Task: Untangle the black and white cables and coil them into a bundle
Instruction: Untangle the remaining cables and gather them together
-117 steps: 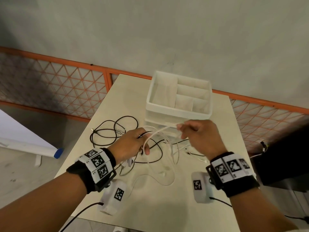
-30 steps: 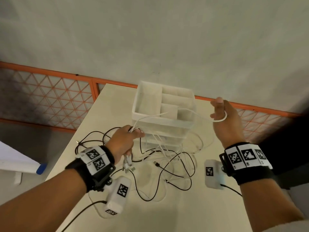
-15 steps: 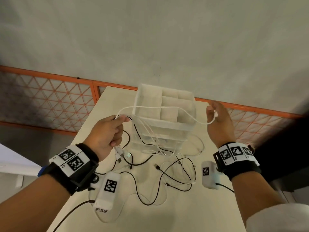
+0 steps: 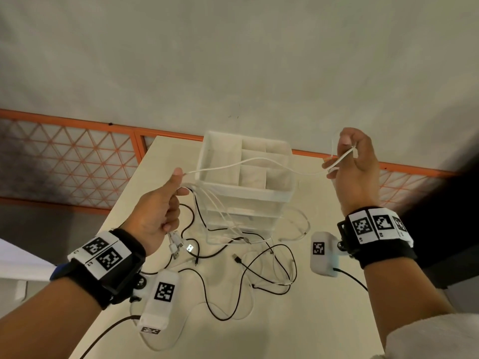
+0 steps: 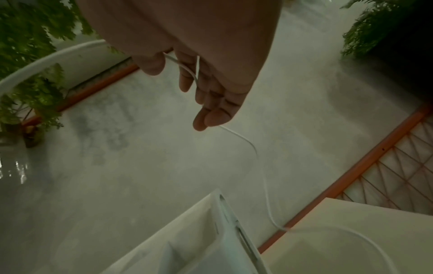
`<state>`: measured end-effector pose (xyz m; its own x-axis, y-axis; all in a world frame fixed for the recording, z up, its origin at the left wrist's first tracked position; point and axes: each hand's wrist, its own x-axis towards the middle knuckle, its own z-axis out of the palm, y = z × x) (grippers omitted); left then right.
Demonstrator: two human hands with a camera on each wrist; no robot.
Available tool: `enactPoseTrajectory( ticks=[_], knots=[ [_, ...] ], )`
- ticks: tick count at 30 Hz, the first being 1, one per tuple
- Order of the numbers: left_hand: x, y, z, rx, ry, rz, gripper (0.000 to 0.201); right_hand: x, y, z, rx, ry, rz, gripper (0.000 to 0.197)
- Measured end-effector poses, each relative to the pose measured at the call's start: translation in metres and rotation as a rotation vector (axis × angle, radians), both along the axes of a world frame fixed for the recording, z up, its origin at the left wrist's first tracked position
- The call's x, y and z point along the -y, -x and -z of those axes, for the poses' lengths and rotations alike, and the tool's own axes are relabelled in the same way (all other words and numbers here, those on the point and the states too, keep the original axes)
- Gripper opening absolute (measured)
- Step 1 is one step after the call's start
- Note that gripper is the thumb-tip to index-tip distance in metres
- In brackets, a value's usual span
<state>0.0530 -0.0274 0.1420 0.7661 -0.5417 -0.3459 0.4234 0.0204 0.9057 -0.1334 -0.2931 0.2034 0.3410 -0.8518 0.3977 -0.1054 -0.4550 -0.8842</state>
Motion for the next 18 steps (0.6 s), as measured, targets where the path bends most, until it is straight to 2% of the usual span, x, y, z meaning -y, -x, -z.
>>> enactPoseTrajectory(
  ticks=[3, 5, 7, 9, 10, 12, 14, 16, 17, 18],
  knots=[
    [-0.001, 0.001, -0.002, 0.015, 0.027, 0.010, 0.053, 0.007, 0.003, 0.015, -0.070, 0.014, -0.037, 0.037],
    [-0.002, 0.002, -0.002, 0.052, 0.030, 0.032, 0.045, 0.015, 0.008, 0.031, -0.210, -0.024, -0.078, 0.051],
    [-0.004, 0.005, -0.002, 0.115, 0.004, 0.063, 0.039, 0.018, 0.016, 0.051, -0.532, -0.073, -0.124, 0.067],
    [-0.005, 0.008, -0.003, 0.196, -0.023, 0.098, 0.036, 0.016, 0.024, 0.072, -0.814, -0.124, -0.163, 0.071],
    [-0.006, 0.010, -0.004, 0.236, -0.042, 0.118, 0.036, 0.009, 0.026, 0.077, -0.841, -0.152, -0.150, 0.068],
    [-0.004, 0.015, -0.009, 0.300, -0.081, 0.169, 0.038, -0.017, 0.024, 0.070, -0.680, -0.171, -0.170, 0.059],
    [0.002, 0.025, -0.016, 0.343, -0.086, 0.242, 0.038, -0.055, 0.015, 0.051, -0.532, -0.176, -0.403, 0.062],
    [0.010, 0.039, -0.026, 0.396, -0.051, 0.337, 0.036, -0.091, 0.002, 0.037, -0.569, -0.164, -0.682, 0.069],
    [0.014, 0.046, -0.032, 0.430, -0.023, 0.374, 0.037, -0.104, -0.005, 0.038, -0.604, -0.173, -0.763, 0.066],
    [0.017, 0.052, -0.038, 0.462, 0.014, 0.401, 0.040, -0.108, -0.012, 0.043, -0.641, -0.191, -0.776, 0.054]
  ],
)
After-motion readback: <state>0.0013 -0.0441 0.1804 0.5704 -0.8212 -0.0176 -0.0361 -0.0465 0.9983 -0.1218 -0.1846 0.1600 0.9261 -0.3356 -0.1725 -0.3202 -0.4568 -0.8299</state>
